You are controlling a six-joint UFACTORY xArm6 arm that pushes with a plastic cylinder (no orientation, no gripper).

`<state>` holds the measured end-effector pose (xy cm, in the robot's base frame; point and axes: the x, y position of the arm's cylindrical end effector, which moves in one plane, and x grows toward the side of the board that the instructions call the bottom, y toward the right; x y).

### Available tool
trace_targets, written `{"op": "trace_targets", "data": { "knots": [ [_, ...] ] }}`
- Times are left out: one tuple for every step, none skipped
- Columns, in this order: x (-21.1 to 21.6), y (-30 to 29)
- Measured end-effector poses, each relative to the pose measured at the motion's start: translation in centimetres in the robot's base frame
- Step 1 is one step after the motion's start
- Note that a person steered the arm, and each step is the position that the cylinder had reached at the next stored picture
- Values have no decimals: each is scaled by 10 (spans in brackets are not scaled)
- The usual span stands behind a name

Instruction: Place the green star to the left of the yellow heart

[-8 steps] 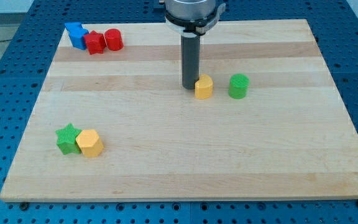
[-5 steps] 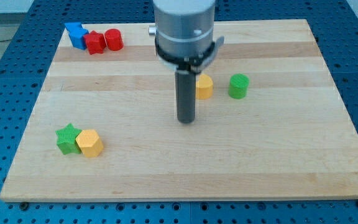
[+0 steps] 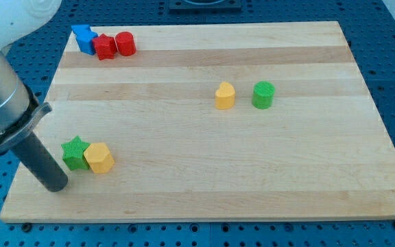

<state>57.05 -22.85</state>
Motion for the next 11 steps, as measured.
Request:
{"op": "trace_targets", "data": {
  "knots": [
    [-21,9],
    [-51,21],
    [-82,33],
    [-110,39],
    [-136,41],
    [-159,40],
    [-175,43],
    [-181,51],
    [-181,70],
    [-181,100],
    [-181,129]
  ]
}}
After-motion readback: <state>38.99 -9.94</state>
